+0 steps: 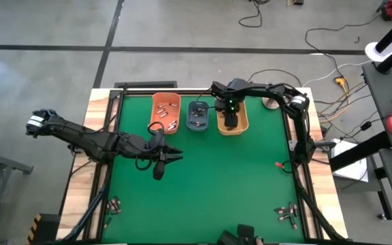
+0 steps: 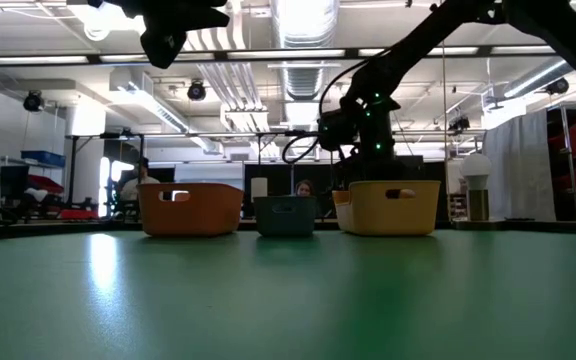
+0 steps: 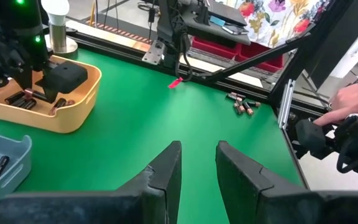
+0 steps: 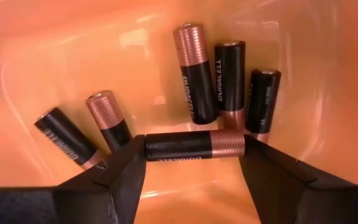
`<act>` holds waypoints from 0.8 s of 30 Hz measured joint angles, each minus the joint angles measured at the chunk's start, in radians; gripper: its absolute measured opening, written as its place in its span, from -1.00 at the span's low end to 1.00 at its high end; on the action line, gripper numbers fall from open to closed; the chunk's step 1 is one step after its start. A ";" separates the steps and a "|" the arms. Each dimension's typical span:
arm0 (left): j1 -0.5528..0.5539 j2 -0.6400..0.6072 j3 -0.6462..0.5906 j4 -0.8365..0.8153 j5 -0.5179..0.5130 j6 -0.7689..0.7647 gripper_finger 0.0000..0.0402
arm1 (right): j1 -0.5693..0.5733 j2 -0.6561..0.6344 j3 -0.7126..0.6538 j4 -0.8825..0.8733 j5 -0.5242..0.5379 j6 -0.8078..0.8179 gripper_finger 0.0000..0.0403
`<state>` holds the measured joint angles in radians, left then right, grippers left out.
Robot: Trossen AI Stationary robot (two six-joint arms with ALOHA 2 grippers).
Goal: Sort batteries
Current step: Put the large black battery into the yellow bin
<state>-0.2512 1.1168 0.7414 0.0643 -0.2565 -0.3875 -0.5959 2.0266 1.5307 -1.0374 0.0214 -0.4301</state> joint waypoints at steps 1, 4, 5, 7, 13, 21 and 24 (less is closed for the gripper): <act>0.000 0.000 0.000 0.000 0.000 -0.003 -0.60 | 0.000 0.000 0.000 0.000 -0.001 -0.001 0.16; 0.000 0.000 0.000 0.000 0.000 -0.012 -0.60 | 0.000 0.000 0.000 0.001 -0.002 -0.010 0.22; 0.000 0.000 0.000 0.000 0.000 -0.014 -0.60 | -0.001 0.000 -0.001 0.002 -0.003 -0.012 0.25; 0.000 -0.001 0.000 0.001 0.000 -0.015 -0.60 | -0.001 0.004 -0.003 -0.001 -0.007 -0.013 0.32; 0.000 -0.010 0.000 0.003 0.000 -0.023 -0.60 | -0.001 -0.005 -0.003 -0.006 -0.004 -0.008 0.45; 0.000 -0.043 0.000 0.003 0.003 -0.030 -0.60 | 0.032 -0.176 -0.003 -0.079 0.007 0.048 0.55; 0.000 -0.053 0.000 0.006 0.003 -0.014 -0.60 | 0.084 -0.291 -0.003 -0.148 0.007 0.099 0.56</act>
<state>-0.2516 1.0638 0.7414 0.0704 -0.2539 -0.4016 -0.5117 1.7356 1.5276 -1.1851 0.0288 -0.3311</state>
